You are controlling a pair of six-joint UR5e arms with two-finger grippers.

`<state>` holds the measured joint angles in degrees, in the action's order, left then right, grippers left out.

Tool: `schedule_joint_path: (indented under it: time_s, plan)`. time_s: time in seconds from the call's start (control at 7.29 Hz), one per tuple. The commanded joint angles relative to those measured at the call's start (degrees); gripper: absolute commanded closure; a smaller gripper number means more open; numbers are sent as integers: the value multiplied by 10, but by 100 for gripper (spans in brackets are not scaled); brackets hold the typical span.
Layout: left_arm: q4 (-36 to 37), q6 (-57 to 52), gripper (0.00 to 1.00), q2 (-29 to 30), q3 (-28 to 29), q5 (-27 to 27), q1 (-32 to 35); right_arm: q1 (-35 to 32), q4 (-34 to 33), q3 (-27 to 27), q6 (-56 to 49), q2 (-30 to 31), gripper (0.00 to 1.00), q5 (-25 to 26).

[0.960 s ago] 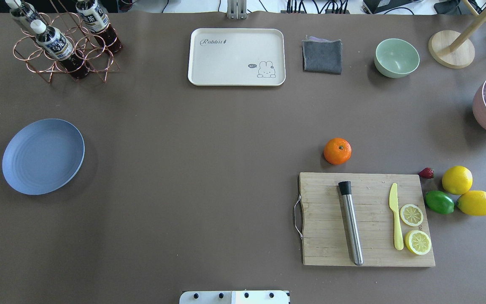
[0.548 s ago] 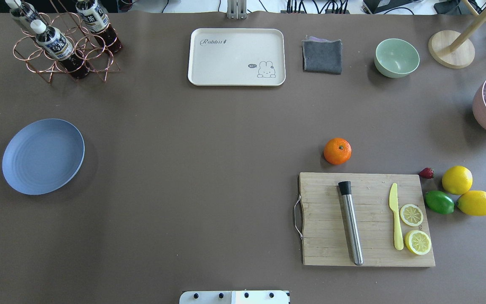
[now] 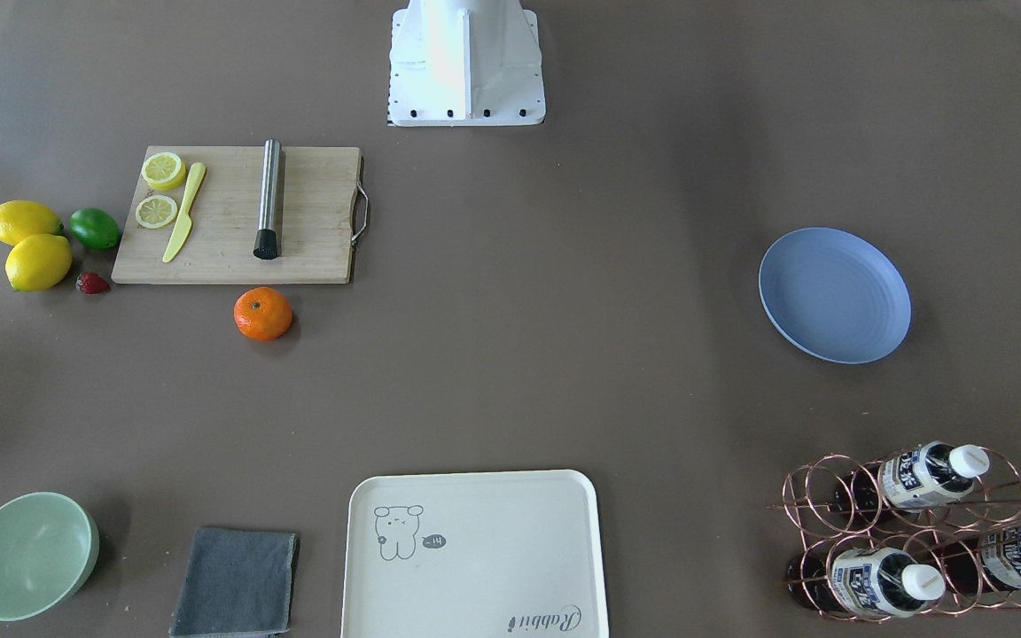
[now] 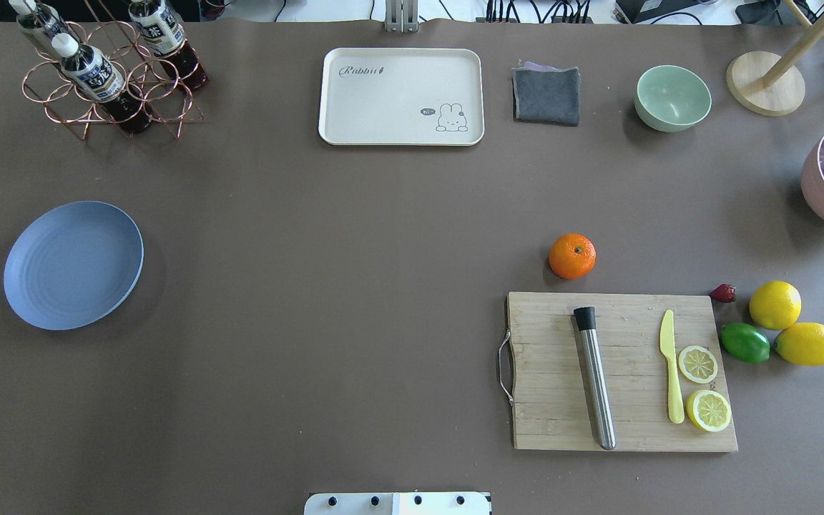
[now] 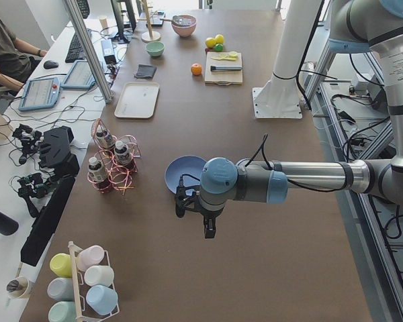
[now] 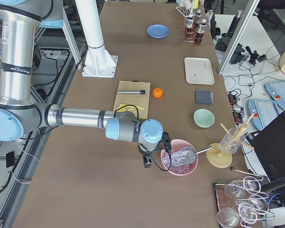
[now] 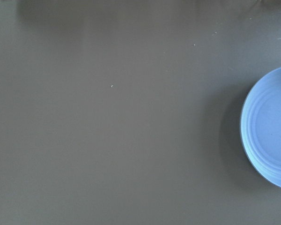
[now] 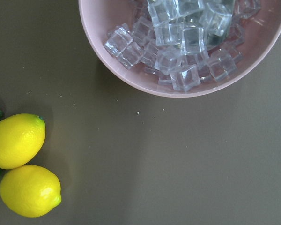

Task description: Pick orange to plate

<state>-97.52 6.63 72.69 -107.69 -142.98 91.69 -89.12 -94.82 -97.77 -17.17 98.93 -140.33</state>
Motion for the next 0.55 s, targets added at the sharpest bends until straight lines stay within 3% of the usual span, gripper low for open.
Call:
schedule_joint_path:
  time_s: [0.0, 0.14, 0.41]
  plan:
    - [-145, 78, 2, -2, 40, 0, -48, 21, 1, -14, 2, -4, 0, -2]
    - [-221, 134, 2, 4, 83, 2, -76, 25, 1, -21, 3, -6, 0, -2]
    - [-334, 266, 3, 22, 112, 60, -168, 39, 2, -23, 25, -18, 0, -1]
